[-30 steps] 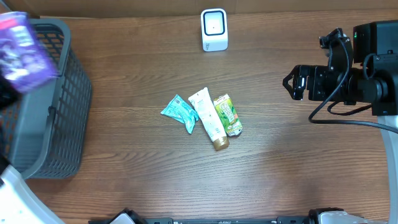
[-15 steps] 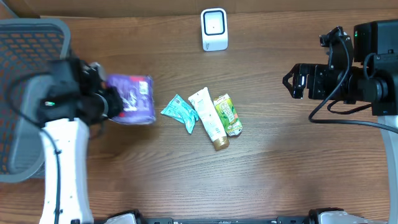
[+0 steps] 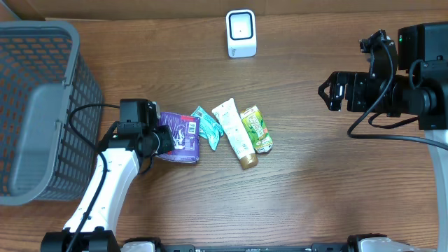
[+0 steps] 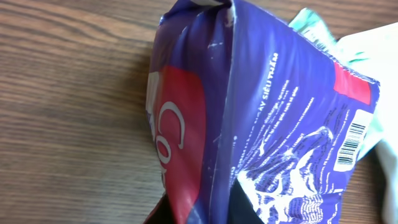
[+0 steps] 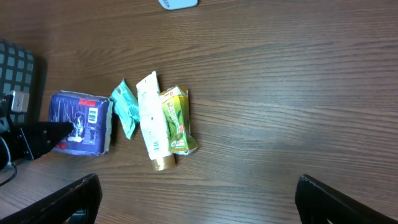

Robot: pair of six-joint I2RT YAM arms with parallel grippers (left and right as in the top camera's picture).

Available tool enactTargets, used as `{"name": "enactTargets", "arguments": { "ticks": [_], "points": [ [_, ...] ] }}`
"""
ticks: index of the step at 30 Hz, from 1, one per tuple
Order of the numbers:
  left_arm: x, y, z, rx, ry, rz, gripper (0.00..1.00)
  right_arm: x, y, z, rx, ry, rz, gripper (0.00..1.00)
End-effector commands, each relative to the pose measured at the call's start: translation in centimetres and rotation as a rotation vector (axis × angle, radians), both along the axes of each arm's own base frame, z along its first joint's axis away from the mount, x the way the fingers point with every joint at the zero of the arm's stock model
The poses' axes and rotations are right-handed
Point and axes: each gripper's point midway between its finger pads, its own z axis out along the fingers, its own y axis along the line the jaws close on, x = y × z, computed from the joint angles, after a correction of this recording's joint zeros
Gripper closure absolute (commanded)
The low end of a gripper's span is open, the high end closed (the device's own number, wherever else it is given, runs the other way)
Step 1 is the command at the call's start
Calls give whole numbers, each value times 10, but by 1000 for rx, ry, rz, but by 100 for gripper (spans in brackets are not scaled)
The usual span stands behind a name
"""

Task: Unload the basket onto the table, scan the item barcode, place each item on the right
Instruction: 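Lift the purple pack out and place it left of the mint packet, then reach the right gripper to the green snack pack and grasp it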

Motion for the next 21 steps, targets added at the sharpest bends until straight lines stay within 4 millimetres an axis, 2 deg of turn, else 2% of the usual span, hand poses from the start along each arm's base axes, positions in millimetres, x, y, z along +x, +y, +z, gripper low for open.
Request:
{"name": "enactTargets", "arguments": {
  "ticks": [1,3,6,7,10,11,12,13,14,16,17,18,19,21],
  "points": [
    [-1,3,3,15,-6,17,50,0,5,4,20,-14,16,0],
    [1,0,7,-6,-13,12,3,0,6,5,25,-14,20,0],
    [12,-3,34,-25,-34,16,0,0,6,5,25,-14,21,0],
    [20,-3,60,-25,-53,15,0,-1,10,5,28,-20,58,0],
    [34,-3,115,-23,-119,9,0,-4,31,6,76,-41,217,0],
    [38,-3,140,-22,-153,-4,0,-4,36,5,92,-38,250,0],
    [42,-4,178,-13,-208,-23,1,-1,43,-2,100,-21,285,0],
    [42,-4,201,-6,-244,-32,1,2,45,-7,99,-3,293,0],
    [41,-2,241,10,-312,-41,1,8,51,-20,99,36,308,0],
    [38,-2,287,20,-406,-51,1,18,60,-40,99,96,329,1],
    [38,-2,296,21,-427,-51,0,20,62,-46,97,112,338,1],
    [38,-3,313,22,-474,-51,1,23,68,-58,91,144,360,1],
    [38,-3,320,22,-493,-51,1,25,72,-67,88,171,370,2],
    [38,-3,321,22,-494,-51,0,28,82,-89,75,236,393,6]
  ]
}}
